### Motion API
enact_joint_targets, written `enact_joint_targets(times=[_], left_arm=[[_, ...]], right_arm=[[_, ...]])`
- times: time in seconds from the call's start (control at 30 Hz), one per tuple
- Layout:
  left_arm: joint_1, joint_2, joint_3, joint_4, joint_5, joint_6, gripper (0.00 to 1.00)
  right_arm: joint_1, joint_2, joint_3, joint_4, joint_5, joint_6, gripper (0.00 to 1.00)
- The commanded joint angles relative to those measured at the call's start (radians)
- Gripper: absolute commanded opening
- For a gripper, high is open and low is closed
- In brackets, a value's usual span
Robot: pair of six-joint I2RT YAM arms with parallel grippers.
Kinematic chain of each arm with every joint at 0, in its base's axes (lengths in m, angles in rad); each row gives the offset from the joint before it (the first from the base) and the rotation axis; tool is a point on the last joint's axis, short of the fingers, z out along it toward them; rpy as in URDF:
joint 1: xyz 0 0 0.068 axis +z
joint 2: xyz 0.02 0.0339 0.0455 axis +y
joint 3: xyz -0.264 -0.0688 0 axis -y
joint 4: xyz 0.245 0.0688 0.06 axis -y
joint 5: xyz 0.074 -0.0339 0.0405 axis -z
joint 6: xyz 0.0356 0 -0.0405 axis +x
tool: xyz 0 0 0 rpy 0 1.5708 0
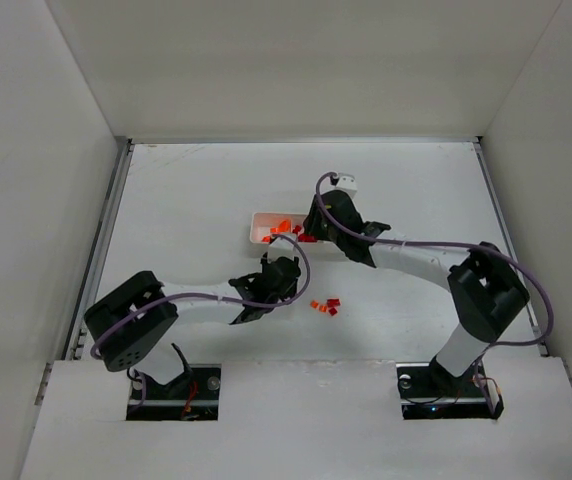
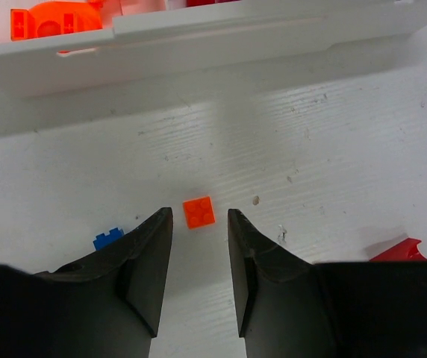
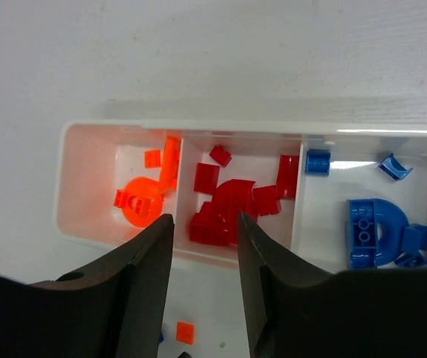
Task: Sort the legos into containers by color
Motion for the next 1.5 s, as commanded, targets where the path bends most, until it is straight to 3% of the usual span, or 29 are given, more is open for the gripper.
enact_joint_targets(times=[0.0,0.17,0.7,0.93,1.27,1.47], left_arm=[[-0.006,0.026,0.045,0.031,-0.032,0.020,0.32],[-0.019,0.066,0.067,0.019,-0.047,0.028,0.27],[-0.036,0.141,0.094,-0.004,-0.102,0.028,0.25],[-0.040,0.126,0.077,-0.013,-0.105,0.010,0.16],[-0.030,0.080,0.077,-0.024,-0.099,-0.001,0.14],[-0.011,0.023,0.080,-0.024,-0.085,-0.003,0.14]], right_arm=[[0.000,-0.087,-0.030,0.075,-0.003,-0.005,0.45],[0.011,-0.184,-0.134,0.092,0.010,0.014,0.42],[0.138,-0.524,-0.496,0.022,0.065,0.127,0.38],[0.184,-0.553,-0.544,-0.026,0.079,0.162,0.37],[0.382,-0.506,-0.472,-0.112,0.060,0.170,0.38],[0.424,-0.414,-0.467,-0.110,0.056,0.230,0.39]])
